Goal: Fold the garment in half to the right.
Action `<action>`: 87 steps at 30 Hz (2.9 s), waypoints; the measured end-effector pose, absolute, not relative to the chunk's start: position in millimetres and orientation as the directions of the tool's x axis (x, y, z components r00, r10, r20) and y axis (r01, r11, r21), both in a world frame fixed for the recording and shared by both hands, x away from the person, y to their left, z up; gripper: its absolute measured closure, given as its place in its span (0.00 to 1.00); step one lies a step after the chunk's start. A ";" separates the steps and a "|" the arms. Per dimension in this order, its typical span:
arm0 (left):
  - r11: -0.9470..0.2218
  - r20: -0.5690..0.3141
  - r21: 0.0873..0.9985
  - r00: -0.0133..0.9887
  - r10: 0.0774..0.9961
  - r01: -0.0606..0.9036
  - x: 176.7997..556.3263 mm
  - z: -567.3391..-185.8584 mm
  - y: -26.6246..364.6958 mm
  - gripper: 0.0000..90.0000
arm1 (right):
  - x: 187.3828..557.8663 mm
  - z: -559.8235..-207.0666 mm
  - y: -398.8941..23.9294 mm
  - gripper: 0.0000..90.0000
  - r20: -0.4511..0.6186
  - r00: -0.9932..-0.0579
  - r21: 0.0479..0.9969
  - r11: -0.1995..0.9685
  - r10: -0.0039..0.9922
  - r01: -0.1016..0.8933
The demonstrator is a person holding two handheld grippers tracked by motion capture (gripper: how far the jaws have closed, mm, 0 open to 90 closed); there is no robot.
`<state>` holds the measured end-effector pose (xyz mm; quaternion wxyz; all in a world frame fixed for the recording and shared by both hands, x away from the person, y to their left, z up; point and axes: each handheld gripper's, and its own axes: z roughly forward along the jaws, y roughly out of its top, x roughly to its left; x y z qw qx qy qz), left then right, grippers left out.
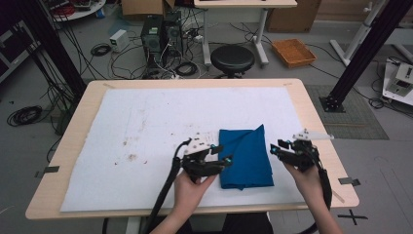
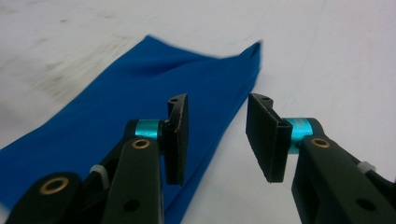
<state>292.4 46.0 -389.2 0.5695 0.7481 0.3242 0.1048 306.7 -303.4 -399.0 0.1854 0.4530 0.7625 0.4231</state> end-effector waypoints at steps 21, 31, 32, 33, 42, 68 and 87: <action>-0.054 -0.233 0.918 0.643 0.729 0.393 282.5 -396.3 145.3 0.56 | 239.5 -441.5 -294.6 0.97 0.091 -0.560 0.764 0.303 0.824 0.569; -0.070 -0.232 0.911 0.647 0.726 0.406 285.0 -398.7 150.0 0.56 | 236.5 -439.7 -308.0 0.87 0.110 -0.520 0.757 0.268 0.847 0.596; -0.071 -0.234 0.909 0.645 0.727 0.410 285.8 -399.3 149.2 0.56 | 238.7 -436.5 -308.5 0.83 0.107 -0.513 0.763 0.260 0.852 0.592; -0.072 -0.234 0.908 0.644 0.728 0.412 286.8 -399.9 148.9 0.56 | 242.5 -432.7 -308.6 0.83 0.106 -0.507 0.769 0.252 0.855 0.587; -0.075 -0.229 0.905 0.629 0.743 0.418 291.4 -403.9 147.8 0.56 | 323.3 -404.6 -299.5 0.70 0.096 -0.447 0.809 0.192 0.890 0.556; -0.077 -0.243 0.894 0.623 0.744 0.441 292.9 -410.8 152.1 0.55 | 389.0 -414.3 -291.2 0.81 0.076 -0.355 0.777 0.168 0.932 0.607; -0.080 -0.248 0.890 0.623 0.742 0.448 292.6 -413.3 155.7 0.54 | 428.7 -420.2 -279.8 0.98 0.023 -0.360 0.733 0.229 0.933 0.640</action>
